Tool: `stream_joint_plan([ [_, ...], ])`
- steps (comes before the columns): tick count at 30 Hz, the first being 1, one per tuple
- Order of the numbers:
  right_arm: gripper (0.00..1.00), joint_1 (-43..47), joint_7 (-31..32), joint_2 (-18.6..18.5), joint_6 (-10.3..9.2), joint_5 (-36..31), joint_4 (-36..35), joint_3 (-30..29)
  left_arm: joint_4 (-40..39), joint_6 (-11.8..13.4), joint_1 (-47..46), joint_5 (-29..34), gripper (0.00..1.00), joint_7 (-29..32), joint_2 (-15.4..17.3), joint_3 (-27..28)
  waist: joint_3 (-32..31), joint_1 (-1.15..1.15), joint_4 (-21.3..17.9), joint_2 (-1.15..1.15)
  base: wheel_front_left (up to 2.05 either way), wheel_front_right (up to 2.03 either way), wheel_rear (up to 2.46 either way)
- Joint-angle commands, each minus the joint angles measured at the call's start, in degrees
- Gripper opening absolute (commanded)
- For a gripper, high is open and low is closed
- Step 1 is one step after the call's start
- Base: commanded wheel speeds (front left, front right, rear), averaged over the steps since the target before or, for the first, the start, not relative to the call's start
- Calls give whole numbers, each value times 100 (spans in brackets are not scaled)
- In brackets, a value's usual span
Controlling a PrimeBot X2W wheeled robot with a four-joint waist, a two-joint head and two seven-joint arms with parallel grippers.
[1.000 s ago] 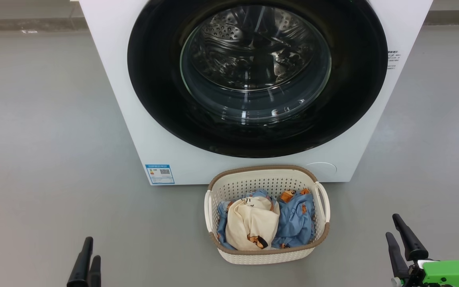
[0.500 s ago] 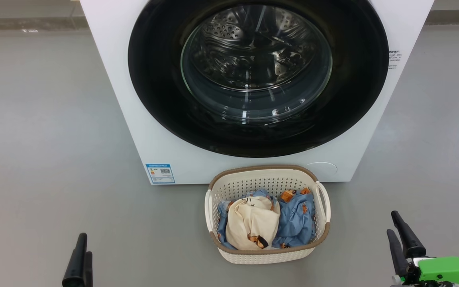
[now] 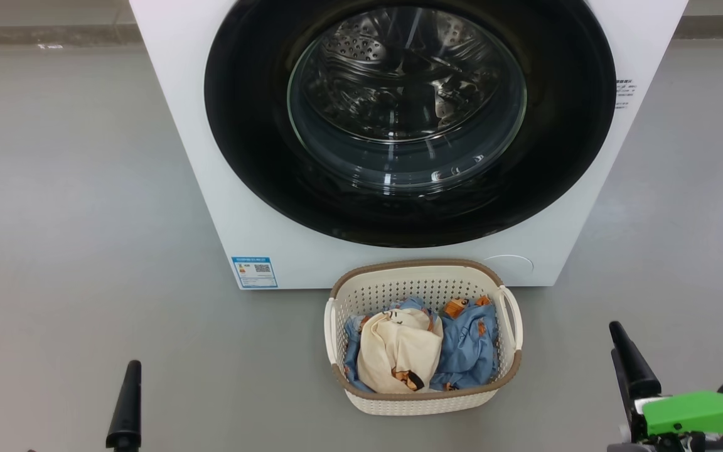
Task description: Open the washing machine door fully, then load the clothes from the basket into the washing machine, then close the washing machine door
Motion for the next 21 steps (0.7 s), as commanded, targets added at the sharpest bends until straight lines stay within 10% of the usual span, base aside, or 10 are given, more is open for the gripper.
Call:
stream_joint_plan([
  [1, 100, -359, -83, -142, 19, -278, -185, 111, -211, -2, -186, 245, 100, -95, 150, 51, 1, 0, 7, 0, 0, 0, 0],
  [21, 100, -516, -406, -237, 24, -1757, -114, 305, -276, -2, -223, 1874, 100, -415, 220, 61, -11, 0, 24, 0, 0, 0, 0],
])
